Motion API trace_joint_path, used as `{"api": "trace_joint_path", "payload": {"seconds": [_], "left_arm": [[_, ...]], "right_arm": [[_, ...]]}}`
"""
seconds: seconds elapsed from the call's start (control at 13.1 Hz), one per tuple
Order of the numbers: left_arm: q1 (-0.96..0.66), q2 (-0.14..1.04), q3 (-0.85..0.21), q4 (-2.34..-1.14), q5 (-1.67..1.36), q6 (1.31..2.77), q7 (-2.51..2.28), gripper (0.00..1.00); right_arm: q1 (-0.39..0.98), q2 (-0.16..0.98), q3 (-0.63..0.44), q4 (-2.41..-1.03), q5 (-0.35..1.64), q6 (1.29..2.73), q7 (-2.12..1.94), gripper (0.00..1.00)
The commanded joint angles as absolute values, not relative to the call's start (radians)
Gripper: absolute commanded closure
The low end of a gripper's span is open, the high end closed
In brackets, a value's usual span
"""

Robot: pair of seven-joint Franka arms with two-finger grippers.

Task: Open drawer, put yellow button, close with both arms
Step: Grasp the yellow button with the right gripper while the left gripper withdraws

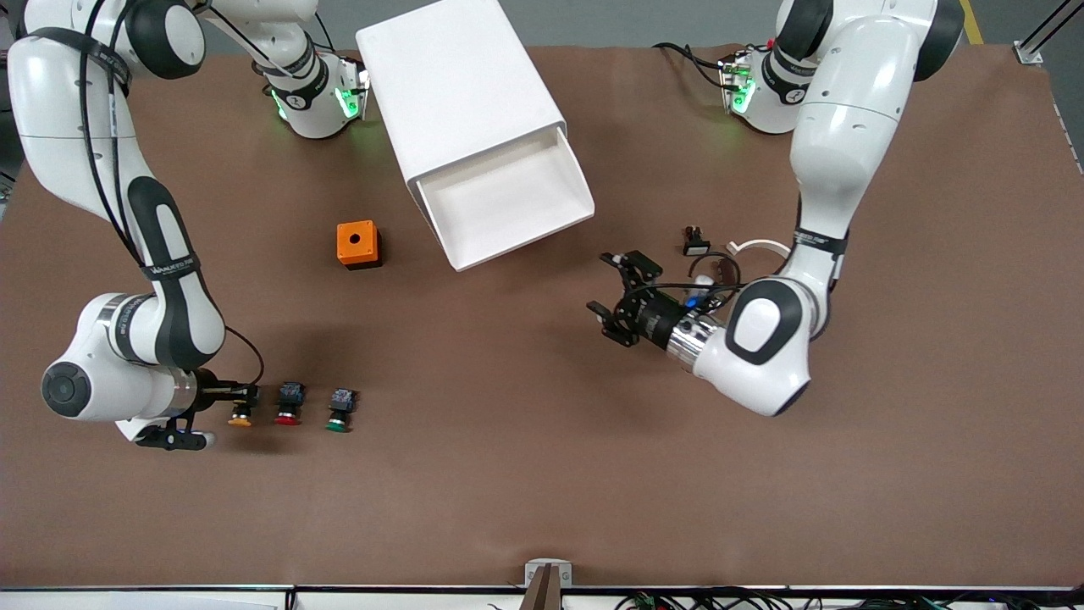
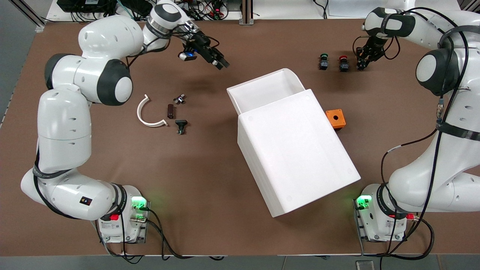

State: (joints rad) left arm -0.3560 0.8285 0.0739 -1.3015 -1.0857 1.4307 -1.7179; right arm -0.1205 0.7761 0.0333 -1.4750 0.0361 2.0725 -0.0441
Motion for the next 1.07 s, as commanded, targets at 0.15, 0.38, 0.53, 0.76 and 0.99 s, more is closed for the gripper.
{"api": "trace_joint_path", "payload": {"seconds": [0.15, 0.38, 0.53, 0.76, 0.99], "left_arm": [[-0.360, 0.787, 0.121, -1.244, -0.762, 1.420, -1.625, 0.01], [-0.327, 0.753, 0.156, -1.244, -0.726, 1.424, -1.516, 0.00], [-0.327, 0.739, 0.182, -1.244, -0.683, 1.424, -1.479, 0.00], [-0.327, 0.690, 0.183, -1.244, -0.551, 1.428, -1.373, 0.00], [-0.322, 0.651, 0.193, -1.244, -0.477, 1.471, -1.226, 0.00]], "right_arm": [[-0.120, 0.710, 0.049, -1.471, 0.149, 1.973, -0.028, 0.95], [-0.089, 0.643, 0.049, -1.471, 0.149, 1.870, 0.069, 0.96], [-0.081, 0.585, 0.055, -1.471, 0.155, 1.780, 0.142, 0.98], [-0.080, 0.514, 0.064, -1.471, 0.233, 1.646, 0.254, 0.99], [-0.054, 0.436, 0.066, -1.473, 0.258, 1.540, 0.372, 1.00]]}}
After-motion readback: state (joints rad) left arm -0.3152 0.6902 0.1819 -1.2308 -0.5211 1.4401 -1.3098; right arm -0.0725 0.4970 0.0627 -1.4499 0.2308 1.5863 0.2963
